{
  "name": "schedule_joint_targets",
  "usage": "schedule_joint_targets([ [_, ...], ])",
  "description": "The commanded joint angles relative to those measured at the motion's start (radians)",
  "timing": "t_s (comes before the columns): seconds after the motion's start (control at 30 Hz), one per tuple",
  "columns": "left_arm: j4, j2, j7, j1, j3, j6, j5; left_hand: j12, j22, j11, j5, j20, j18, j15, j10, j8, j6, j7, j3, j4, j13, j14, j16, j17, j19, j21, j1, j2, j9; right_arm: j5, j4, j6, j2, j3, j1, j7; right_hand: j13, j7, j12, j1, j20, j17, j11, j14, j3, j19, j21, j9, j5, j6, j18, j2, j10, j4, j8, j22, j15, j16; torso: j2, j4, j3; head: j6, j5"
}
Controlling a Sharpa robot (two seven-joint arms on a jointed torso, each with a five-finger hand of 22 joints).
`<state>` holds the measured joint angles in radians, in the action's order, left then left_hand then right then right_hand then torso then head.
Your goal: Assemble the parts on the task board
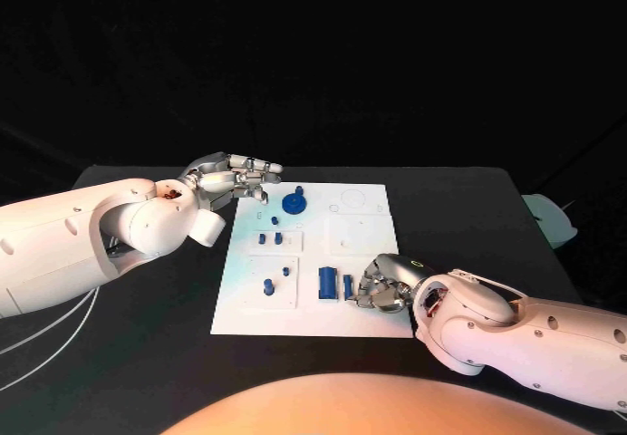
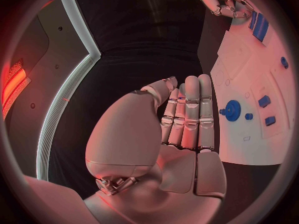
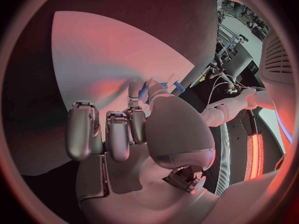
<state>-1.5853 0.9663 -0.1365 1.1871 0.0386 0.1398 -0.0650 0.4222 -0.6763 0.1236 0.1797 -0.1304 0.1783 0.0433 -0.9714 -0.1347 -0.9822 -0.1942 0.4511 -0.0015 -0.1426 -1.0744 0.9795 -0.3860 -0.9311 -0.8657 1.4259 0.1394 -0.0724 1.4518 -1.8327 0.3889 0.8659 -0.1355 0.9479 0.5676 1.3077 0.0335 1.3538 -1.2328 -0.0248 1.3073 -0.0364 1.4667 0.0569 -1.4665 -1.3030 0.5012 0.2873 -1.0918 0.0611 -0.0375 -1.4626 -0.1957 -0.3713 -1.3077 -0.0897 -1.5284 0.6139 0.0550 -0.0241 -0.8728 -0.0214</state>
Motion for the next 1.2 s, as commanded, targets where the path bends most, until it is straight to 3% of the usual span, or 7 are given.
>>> schedule_joint_targets([
  [0.03, -0.002, 0.000, -0.005, 0.000, 0.000, -0.019, -0.008, 0.006, 0.001, 0.000, 0.002, -0.002, 0.007, 0.000, 0.009, -0.003, 0.008, 0.001, 0.005, -0.004, -0.001, 0.006, 0.005, 0.001, -0.003, 0.004, 0.000, -0.001, -0.002, 0.025, 0.001, -0.025, 0.000, 0.001, 0.000, 0.010, 0.106, -0.004, 0.000, -0.012, 0.007, 0.200, -0.003, 0.090, 0.001, -0.020, 0.001, 0.001, -0.008, 0.000, -0.011, -0.006, -0.012, 0.008, -0.003, -0.197, -0.006, -0.002, -0.002, 0.0008, 0.0001, 0.000, 0.000],
  [0.53, 0.000, -0.001, -0.005, 0.000, 0.000, -0.022, -0.009, 0.006, 0.001, 0.000, 0.002, -0.002, 0.007, 0.000, 0.009, -0.004, 0.008, 0.001, 0.005, -0.004, 0.000, 0.006, 0.005, 0.001, -0.004, 0.004, 0.001, -0.001, -0.002, 0.024, -0.053, 0.083, 0.041, 0.002, 0.002, -0.062, 0.101, 0.001, -0.007, 0.005, 0.005, 0.193, 0.001, 0.089, -0.023, -0.017, 0.011, -0.001, -0.013, 0.001, -0.009, -0.035, -0.008, 0.003, -0.001, -0.195, -0.003, 0.003, -0.004, 0.0016, -0.0018, 0.000, 0.005],
  [0.67, 0.003, -0.005, -0.013, 0.000, 0.000, -0.020, -0.007, 0.007, 0.001, 0.000, 0.001, -0.002, 0.007, 0.001, 0.010, -0.004, 0.009, 0.001, 0.004, -0.004, 0.000, 0.007, 0.005, 0.002, -0.004, 0.005, -0.001, 0.000, -0.002, -0.053, -0.068, 0.130, 0.070, 0.003, 0.017, -0.185, 0.087, 0.004, -0.028, -0.002, 0.003, 0.167, 0.004, 0.082, -0.025, -0.002, 0.055, -0.003, -0.014, 0.011, -0.001, -0.037, 0.003, 0.006, 0.005, -0.184, -0.001, 0.021, -0.010, 0.0021, -0.0041, 0.001, 0.008],
  [0.9, 0.014, -0.017, -0.048, -0.003, 0.003, -0.002, 0.045, 0.014, 0.004, 0.000, 0.000, -0.004, 0.006, 0.003, 0.011, -0.009, 0.009, 0.002, -0.003, 0.007, 0.000, 0.010, 0.004, 0.003, -0.001, 0.011, -0.018, 0.002, -0.002, -0.361, -0.040, 0.183, 0.097, 0.005, 0.067, -0.501, 0.038, 0.019, -0.103, -0.104, -0.004, 0.088, 0.015, 0.061, 0.022, 0.042, 0.181, -0.013, 0.008, 0.053, 0.020, -0.005, 0.050, 0.062, 0.030, -0.151, 0.007, 0.079, -0.031, 0.0103, -0.0127, 0.031, 0.019],
  [1.07, 0.036, -0.039, -0.101, -0.008, 0.009, 0.031, 0.100, 0.025, 0.011, -0.005, 0.000, -0.006, 0.006, 0.001, 0.005, -0.020, -0.001, 0.010, -0.010, 0.018, 0.000, 0.012, 0.005, 0.005, 0.000, 0.021, -0.031, 0.000, -0.005, -0.729, 0.039, 0.206, 0.090, 0.006, 0.116, -0.713, -0.198, 0.051, -0.442, -0.183, -0.022, -0.187, 0.043, -0.025, 0.070, 0.186, 0.570, -0.031, -0.020, 0.093, 0.080, -0.011, 0.238, 0.122, 0.065, -0.037, 0.029, 0.320, -0.049, 0.0123, -0.0220, 0.063, 0.022],
  [1.13, 0.048, -0.049, -0.133, -0.011, 0.010, 0.056, 0.118, 0.031, 0.015, -0.009, 0.000, -0.005, 0.007, -0.002, -0.001, -0.026, -0.007, 0.015, -0.011, 0.021, 0.000, 0.016, 0.002, 0.007, 0.001, 0.027, -0.033, -0.002, -0.006, -0.859, 0.086, 0.194, 0.079, 0.007, 0.135, -0.767, -0.382, 0.075, -0.697, -0.197, -0.037, -0.395, 0.066, -0.114, 0.097, 0.297, 0.823, -0.049, -0.050, 0.129, 0.111, -0.013, 0.377, 0.133, 0.098, 0.049, 0.048, 0.535, -0.055, 0.0122, -0.0253, 0.076, 0.023],
  [1.2, 0.065, -0.062, -0.170, -0.015, 0.010, 0.091, 0.128, 0.034, 0.022, -0.012, 0.001, -0.004, 0.007, -0.004, -0.010, -0.033, -0.013, 0.018, -0.010, 0.024, 0.002, 0.027, -0.014, 0.016, 0.006, 0.040, -0.034, -0.005, -0.007, -0.955, 0.144, 0.170, 0.062, 0.008, 0.154, -0.803, -0.489, 0.103, -0.808, -0.202, -0.057, -0.610, 0.094, -0.209, 0.135, 0.362, 0.926, -0.081, -0.075, 0.151, 0.117, -0.026, 0.400, 0.141, 0.141, 0.111, 0.072, 0.793, -0.060, 0.0135, -0.0279, 0.096, 0.023],
])
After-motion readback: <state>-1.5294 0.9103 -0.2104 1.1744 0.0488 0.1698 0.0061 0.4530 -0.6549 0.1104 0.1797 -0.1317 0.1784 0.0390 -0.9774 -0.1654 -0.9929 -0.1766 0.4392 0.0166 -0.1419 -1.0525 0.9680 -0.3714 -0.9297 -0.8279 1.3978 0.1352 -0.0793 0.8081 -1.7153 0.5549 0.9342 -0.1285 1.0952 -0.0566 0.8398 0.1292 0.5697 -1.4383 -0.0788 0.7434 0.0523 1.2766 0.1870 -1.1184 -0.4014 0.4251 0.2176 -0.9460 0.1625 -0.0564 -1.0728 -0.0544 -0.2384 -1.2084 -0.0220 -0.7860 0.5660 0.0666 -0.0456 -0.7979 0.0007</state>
